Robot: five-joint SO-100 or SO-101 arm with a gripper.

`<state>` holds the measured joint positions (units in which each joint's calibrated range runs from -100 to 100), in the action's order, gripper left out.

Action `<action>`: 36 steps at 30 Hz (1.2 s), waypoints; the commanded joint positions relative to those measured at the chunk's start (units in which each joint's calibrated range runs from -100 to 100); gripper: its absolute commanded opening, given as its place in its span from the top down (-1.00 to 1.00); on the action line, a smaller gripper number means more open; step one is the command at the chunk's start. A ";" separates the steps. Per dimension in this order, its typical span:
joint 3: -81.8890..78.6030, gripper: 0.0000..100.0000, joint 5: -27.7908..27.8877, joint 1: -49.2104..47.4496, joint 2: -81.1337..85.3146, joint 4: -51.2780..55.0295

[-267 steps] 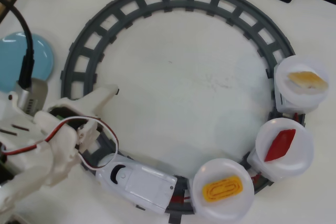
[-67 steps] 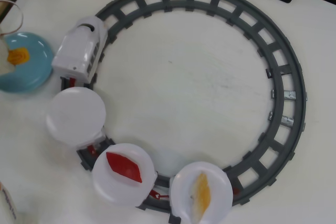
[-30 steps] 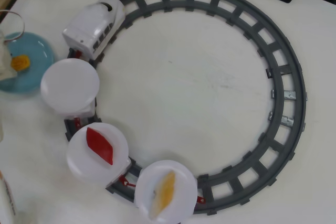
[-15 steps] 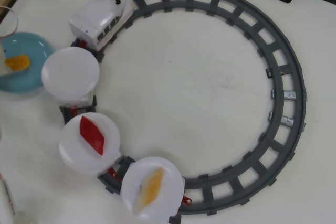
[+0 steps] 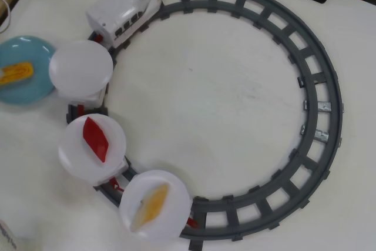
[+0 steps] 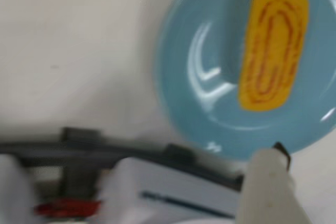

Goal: Pick up the sushi from the Shinkansen and put it on the blue dish

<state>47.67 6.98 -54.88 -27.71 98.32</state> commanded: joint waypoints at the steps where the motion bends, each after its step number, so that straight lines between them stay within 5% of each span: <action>1: -13.04 0.59 -0.45 2.51 15.14 0.92; 22: -75.08 0.61 -2.33 11.57 83.83 -8.94; 36: -84.10 0.61 -0.97 18.79 96.52 -12.76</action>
<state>-36.78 6.00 -36.74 68.45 86.47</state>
